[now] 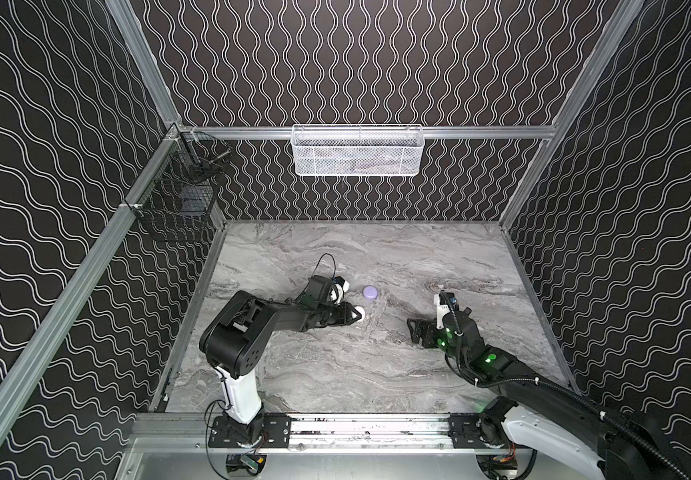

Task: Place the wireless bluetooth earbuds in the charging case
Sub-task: 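Lower the white case onto the table beside the lavender case with the left gripper, then open the left gripper to release the white case on the table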

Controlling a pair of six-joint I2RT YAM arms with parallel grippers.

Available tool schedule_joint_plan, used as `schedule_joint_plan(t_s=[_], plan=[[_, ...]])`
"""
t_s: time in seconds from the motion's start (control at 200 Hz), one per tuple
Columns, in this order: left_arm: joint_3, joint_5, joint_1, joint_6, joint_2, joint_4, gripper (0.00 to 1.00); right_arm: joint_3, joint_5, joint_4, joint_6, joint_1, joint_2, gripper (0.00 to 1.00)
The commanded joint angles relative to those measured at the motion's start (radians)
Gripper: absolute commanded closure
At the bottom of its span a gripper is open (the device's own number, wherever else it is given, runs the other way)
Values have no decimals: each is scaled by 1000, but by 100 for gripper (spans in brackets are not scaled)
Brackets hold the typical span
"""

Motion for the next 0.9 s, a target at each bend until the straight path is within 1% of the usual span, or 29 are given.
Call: schedule_joint_plan(t_s=[0.0,0.075,0.24,0.661,0.896], plan=[[14,-22,4,13,1,-5,67,9,5,7,-10,1,5,7],[19,-29,7,18,-2,-15,65,10,3,7,-10,1,7,7],[21,-42,12,23,-13,-25,58,9,0,9,-11,1,7,7],[15,-59,25,31,-22,-27,56,9,6,7,-9,1,4,6],[4,-105,35,48,-52,-49,51,6,11,6,-7,1,-5,5]])
